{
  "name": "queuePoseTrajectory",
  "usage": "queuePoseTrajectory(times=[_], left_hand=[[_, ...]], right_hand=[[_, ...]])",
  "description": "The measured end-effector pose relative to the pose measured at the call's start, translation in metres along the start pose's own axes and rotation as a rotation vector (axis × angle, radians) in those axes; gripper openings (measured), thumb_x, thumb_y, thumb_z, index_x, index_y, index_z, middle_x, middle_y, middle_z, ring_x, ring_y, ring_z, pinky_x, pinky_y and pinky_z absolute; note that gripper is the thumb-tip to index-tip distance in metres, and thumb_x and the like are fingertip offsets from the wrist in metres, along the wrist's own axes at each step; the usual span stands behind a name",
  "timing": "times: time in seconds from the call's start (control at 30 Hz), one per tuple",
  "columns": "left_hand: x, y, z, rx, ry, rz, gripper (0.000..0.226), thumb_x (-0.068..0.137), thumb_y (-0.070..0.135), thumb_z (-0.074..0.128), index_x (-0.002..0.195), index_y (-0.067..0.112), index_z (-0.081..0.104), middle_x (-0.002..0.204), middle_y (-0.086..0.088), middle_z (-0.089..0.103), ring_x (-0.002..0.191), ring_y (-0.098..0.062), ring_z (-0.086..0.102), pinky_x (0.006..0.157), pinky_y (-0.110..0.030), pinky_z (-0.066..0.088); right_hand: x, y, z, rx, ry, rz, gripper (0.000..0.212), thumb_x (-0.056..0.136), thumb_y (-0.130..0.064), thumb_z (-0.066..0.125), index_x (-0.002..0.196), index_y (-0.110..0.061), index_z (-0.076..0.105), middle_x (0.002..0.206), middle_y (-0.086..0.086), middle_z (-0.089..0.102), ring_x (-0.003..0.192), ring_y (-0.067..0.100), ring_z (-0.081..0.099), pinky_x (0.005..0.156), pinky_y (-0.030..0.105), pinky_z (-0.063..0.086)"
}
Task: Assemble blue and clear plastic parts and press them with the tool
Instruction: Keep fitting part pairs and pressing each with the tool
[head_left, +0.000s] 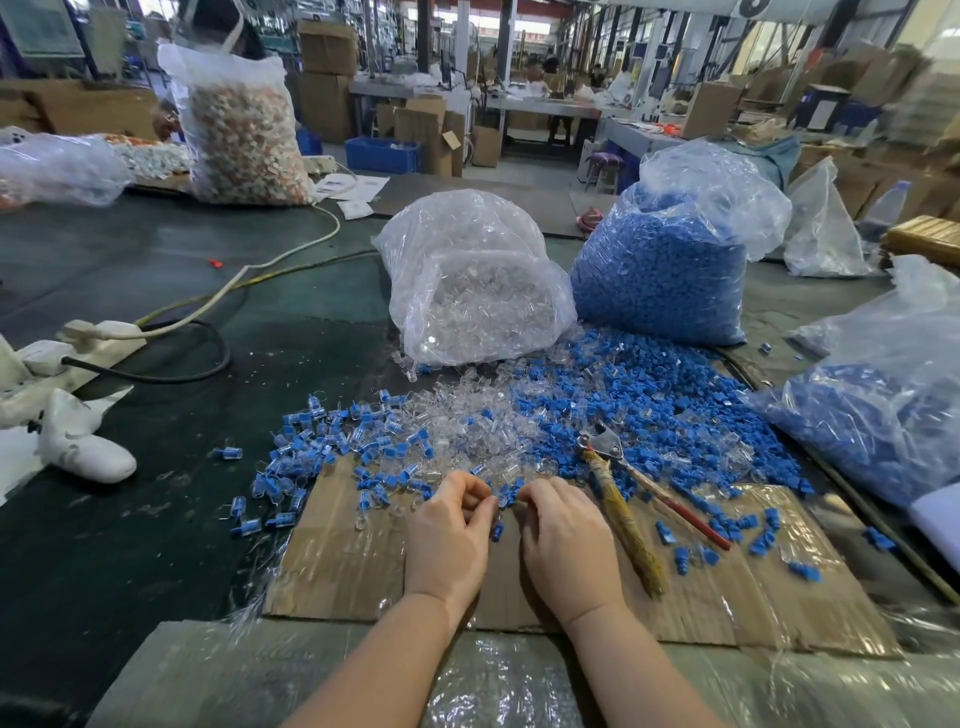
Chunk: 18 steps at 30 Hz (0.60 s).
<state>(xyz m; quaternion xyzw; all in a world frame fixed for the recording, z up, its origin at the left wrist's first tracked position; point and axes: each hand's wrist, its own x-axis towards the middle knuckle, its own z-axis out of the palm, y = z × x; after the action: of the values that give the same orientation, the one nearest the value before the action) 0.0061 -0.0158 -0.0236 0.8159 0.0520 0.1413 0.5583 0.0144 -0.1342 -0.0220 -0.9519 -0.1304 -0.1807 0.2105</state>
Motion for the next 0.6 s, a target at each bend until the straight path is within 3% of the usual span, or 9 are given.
queuePoseTrajectory(times=[0.1, 0.23, 0.4, 0.6], left_hand=[[0.0, -0.001, 0.0, 0.001, -0.004, 0.001, 0.027, 0.086, 0.01, 0.062, 0.074, 0.032, 0.052, 0.071, 0.009, 0.059, 0.071, 0.008, 0.055, 0.062, -0.008, 0.046], [0.001, -0.001, 0.0, 0.021, 0.019, 0.002, 0.028, 0.085, 0.011, 0.063, 0.073, 0.034, 0.051, 0.07, 0.009, 0.06, 0.065, 0.002, 0.057, 0.061, -0.012, 0.048], [0.001, 0.0, 0.0, 0.005, 0.046, -0.013, 0.029, 0.085, 0.011, 0.064, 0.072, 0.034, 0.051, 0.069, 0.01, 0.06, 0.066, 0.004, 0.056, 0.061, -0.011, 0.047], [0.0, 0.0, 0.0, 0.048, 0.04, -0.007, 0.03, 0.086, 0.012, 0.064, 0.072, 0.035, 0.05, 0.068, 0.01, 0.059, 0.064, 0.003, 0.056, 0.062, -0.011, 0.047]], right_hand=[[-0.001, -0.002, -0.003, 0.049, 0.052, 0.002, 0.008, 0.075, -0.005, 0.062, 0.079, -0.011, 0.06, 0.077, 0.001, 0.061, 0.071, 0.021, 0.058, 0.063, 0.029, 0.047], [-0.004, -0.005, -0.01, 0.114, 0.003, -0.101, 0.015, 0.071, -0.022, 0.043, 0.076, -0.015, 0.055, 0.074, -0.003, 0.054, 0.069, 0.017, 0.052, 0.061, 0.026, 0.045], [-0.002, -0.005, -0.003, 0.009, -0.002, -0.145, 0.016, 0.083, -0.026, 0.064, 0.073, -0.014, 0.058, 0.074, 0.0, 0.057, 0.068, 0.02, 0.055, 0.063, 0.031, 0.048], [-0.001, 0.001, 0.0, 0.127, 0.016, 0.023, 0.006, 0.085, -0.014, 0.064, 0.091, -0.011, 0.064, 0.094, 0.003, 0.057, 0.079, 0.022, 0.057, 0.07, 0.033, 0.046]])
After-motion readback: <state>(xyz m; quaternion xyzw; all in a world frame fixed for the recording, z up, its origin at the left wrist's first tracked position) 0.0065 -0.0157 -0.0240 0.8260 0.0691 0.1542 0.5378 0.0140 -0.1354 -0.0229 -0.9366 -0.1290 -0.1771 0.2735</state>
